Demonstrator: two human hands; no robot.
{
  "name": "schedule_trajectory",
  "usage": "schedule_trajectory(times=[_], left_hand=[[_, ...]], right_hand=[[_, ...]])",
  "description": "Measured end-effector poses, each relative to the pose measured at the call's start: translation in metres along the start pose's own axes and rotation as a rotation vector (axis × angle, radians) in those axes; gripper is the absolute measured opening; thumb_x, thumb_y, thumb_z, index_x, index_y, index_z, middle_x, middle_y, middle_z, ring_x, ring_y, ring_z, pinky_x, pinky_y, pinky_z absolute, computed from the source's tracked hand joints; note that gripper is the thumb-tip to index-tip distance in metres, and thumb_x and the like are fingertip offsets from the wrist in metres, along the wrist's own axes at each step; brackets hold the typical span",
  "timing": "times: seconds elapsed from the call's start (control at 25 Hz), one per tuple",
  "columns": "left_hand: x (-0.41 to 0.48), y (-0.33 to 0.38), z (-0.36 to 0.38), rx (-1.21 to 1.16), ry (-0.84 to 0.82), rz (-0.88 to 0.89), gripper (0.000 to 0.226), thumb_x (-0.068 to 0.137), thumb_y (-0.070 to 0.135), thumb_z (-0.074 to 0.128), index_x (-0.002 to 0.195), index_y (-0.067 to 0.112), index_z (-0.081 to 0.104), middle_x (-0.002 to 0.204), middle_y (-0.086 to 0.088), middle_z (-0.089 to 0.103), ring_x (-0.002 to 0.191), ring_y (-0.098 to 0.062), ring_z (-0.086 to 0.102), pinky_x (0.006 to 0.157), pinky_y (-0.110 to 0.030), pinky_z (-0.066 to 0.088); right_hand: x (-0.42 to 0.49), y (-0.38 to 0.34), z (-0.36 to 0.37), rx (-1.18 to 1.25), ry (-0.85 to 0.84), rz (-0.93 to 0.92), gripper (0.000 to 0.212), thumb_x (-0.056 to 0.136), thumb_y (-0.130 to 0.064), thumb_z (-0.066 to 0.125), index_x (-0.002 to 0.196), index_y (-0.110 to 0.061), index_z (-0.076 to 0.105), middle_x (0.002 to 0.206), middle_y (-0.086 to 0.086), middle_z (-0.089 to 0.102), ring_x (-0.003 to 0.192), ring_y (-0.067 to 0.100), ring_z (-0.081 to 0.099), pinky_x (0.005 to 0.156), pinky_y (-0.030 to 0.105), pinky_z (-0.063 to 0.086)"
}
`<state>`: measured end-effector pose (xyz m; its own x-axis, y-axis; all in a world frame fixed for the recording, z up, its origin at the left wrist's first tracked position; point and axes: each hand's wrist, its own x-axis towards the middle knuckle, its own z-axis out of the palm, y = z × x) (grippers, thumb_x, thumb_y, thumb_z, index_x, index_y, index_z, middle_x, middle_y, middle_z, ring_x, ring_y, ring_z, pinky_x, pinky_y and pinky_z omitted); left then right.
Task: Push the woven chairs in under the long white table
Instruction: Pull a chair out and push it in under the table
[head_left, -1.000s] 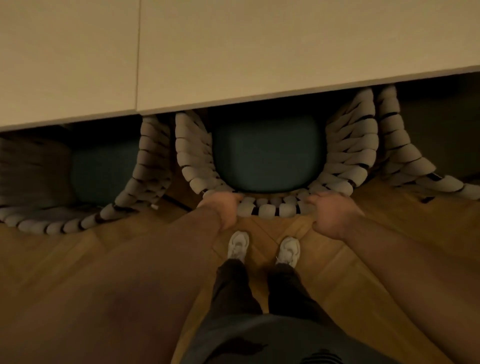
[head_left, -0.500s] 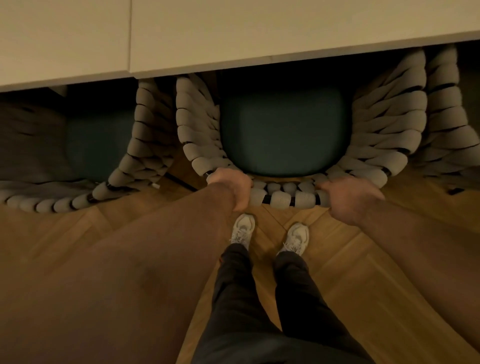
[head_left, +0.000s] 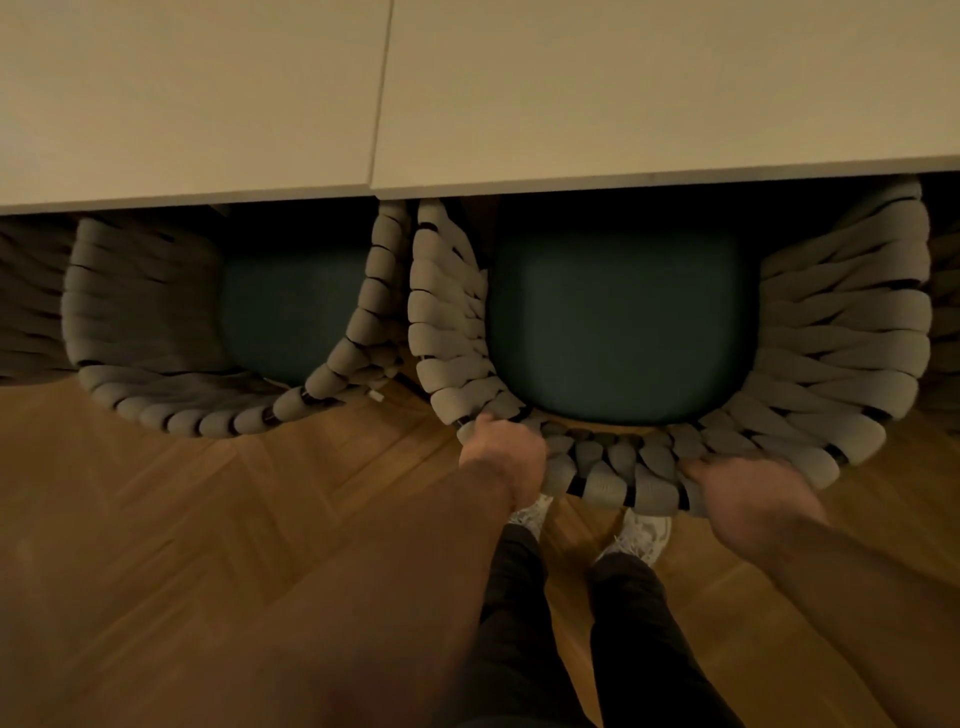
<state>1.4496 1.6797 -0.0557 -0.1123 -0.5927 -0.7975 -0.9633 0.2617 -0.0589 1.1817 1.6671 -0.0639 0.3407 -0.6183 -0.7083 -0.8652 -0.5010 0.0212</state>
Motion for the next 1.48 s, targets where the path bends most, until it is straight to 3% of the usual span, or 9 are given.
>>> schedule_trajectory(times=[0.2,0.36,0.52,0.68,0.88,1.0,1.24,1.48], left_hand=[[0.007,-0.019,-0.002,-0.02,0.012,-0.012,0.024,0.094,0.029,0.06,0.116,0.028,0.069,0.099,0.003,0.066,0.102,-0.023,0.066,0.105,-0.049,0.038],[0.015,-0.034,-0.014,-0.023,0.012,-0.014,0.027,0.094,0.026,0.058,0.119,0.029,0.07,0.104,0.002,0.067,0.105,-0.023,0.065,0.104,-0.049,0.038],[0.019,-0.043,-0.02,-0.041,0.032,-0.029,0.022,0.094,0.027,0.058,0.112,0.028,0.071,0.091,0.004,0.061,0.098,-0.022,0.065,0.104,-0.046,0.039],[0.022,-0.036,-0.024,-0.04,-0.023,-0.032,0.02,0.094,0.028,0.059,0.11,0.027,0.069,0.092,0.003,0.063,0.092,-0.021,0.063,0.102,-0.048,0.042],[0.014,-0.03,-0.023,-0.052,-0.019,-0.037,0.024,0.093,0.027,0.058,0.115,0.028,0.069,0.088,0.003,0.057,0.095,-0.022,0.063,0.103,-0.047,0.041],[0.012,-0.027,-0.015,-0.073,-0.031,-0.018,0.028,0.092,0.028,0.058,0.117,0.03,0.07,0.088,0.005,0.058,0.096,-0.022,0.064,0.105,-0.048,0.04],[0.018,-0.035,-0.036,-0.061,-0.053,-0.029,0.037,0.092,0.03,0.058,0.127,0.029,0.068,0.108,0.001,0.068,0.107,-0.024,0.064,0.11,-0.049,0.039],[0.021,-0.02,-0.032,-0.038,-0.043,-0.029,0.041,0.092,0.031,0.058,0.132,0.032,0.064,0.119,0.001,0.069,0.113,-0.024,0.064,0.11,-0.048,0.037]], right_hand=[[0.015,-0.004,-0.018,-0.032,0.068,-0.018,0.049,0.1,-0.013,0.041,0.142,-0.036,0.052,0.121,-0.009,0.067,0.108,0.017,0.064,0.09,0.031,0.049],[0.027,-0.008,-0.031,-0.011,0.044,-0.016,0.052,0.1,-0.014,0.039,0.146,-0.036,0.05,0.12,-0.008,0.068,0.106,0.017,0.065,0.087,0.032,0.052],[0.036,-0.008,-0.036,-0.007,0.051,-0.007,0.049,0.1,-0.014,0.04,0.142,-0.037,0.053,0.118,-0.008,0.069,0.105,0.017,0.066,0.083,0.032,0.051],[0.037,0.002,-0.037,-0.016,-0.009,-0.024,0.05,0.1,-0.015,0.041,0.144,-0.038,0.05,0.117,-0.008,0.069,0.102,0.017,0.067,0.079,0.032,0.055],[0.028,-0.001,-0.037,-0.003,0.024,-0.008,0.045,0.102,-0.014,0.041,0.139,-0.036,0.053,0.118,-0.007,0.069,0.102,0.018,0.067,0.074,0.031,0.044],[0.023,0.0,-0.031,-0.024,0.016,-0.049,0.043,0.1,-0.013,0.041,0.135,-0.035,0.054,0.115,-0.009,0.069,0.1,0.018,0.068,0.078,0.033,0.047],[0.036,0.002,-0.035,0.006,0.066,-0.03,0.038,0.102,-0.014,0.046,0.131,-0.034,0.059,0.109,-0.006,0.069,0.096,0.019,0.067,0.074,0.034,0.049],[0.038,0.014,-0.031,0.011,-0.036,-0.032,0.042,0.1,-0.016,0.051,0.137,-0.034,0.059,0.121,-0.003,0.068,0.106,0.021,0.066,0.08,0.036,0.055]])
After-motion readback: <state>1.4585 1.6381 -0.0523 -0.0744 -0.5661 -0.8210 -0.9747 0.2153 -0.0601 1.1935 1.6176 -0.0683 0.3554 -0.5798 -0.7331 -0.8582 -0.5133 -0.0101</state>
